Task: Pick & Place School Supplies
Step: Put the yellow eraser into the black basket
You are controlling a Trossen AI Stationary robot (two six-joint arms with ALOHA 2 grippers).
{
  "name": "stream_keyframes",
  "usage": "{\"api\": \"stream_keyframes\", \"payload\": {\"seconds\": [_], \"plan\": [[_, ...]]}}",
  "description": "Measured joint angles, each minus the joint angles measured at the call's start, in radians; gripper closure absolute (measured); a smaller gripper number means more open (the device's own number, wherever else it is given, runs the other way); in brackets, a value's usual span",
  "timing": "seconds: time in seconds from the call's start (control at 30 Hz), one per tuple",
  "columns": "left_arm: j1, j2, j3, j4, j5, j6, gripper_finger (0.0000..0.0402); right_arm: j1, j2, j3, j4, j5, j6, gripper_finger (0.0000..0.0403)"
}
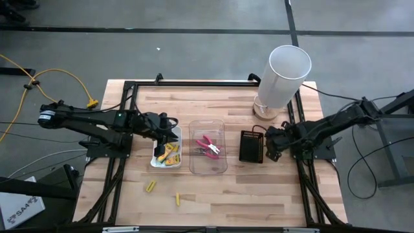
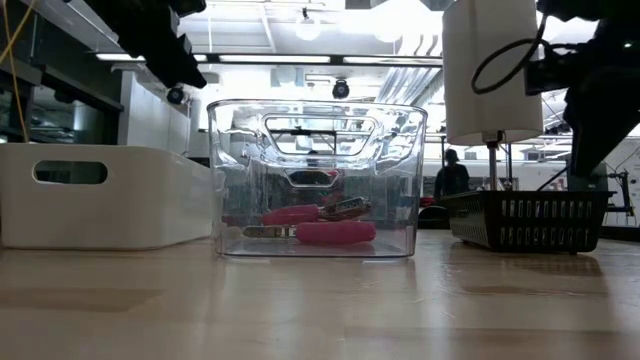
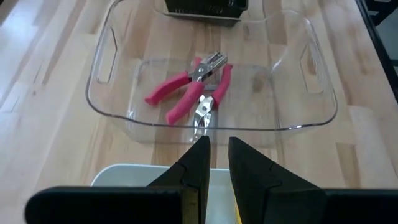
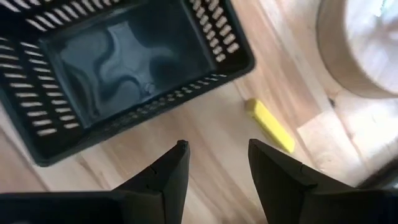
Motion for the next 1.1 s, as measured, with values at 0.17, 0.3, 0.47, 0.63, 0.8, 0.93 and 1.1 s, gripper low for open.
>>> {"api": "stream_keyframes", "payload": {"seconds": [0.17,0.3,0.47,0.63,0.8,0.93,1.1], "plan": [[0.0,0.0,0.0,0.004,0.002,0.017,0.0348,-0.069,0.0,0.003,-0.017,-0.056,-0.088,0.0245],[0.0,0.0,0.0,0.01,0.015,0.03,0.0348,-0.117,0.0,0.003,-0.037,-0.109,-0.151,0.0245],[-0.001,0.0,0.0,0.012,0.032,0.041,0.0348,-0.157,0.0,0.003,-0.037,-0.129,-0.19,0.0245],[-0.002,0.0,0.0,0.012,0.033,0.03,0.0348,-0.193,0.0,0.003,-0.028,-0.114,-0.221,0.0245],[-0.002,0.0,0.0,0.034,0.08,0.021,0.0348,-0.23,0.0,0.003,0.01,-0.099,-0.219,0.0245],[-0.013,0.0,0.001,0.066,0.099,0.025,0.0348,-0.254,0.0,0.003,0.04,-0.098,-0.237,0.0245],[-0.021,0.0,0.001,0.097,0.1,0.027,0.0348,-0.272,0.0,0.003,0.093,-0.103,-0.247,0.0245]]}}
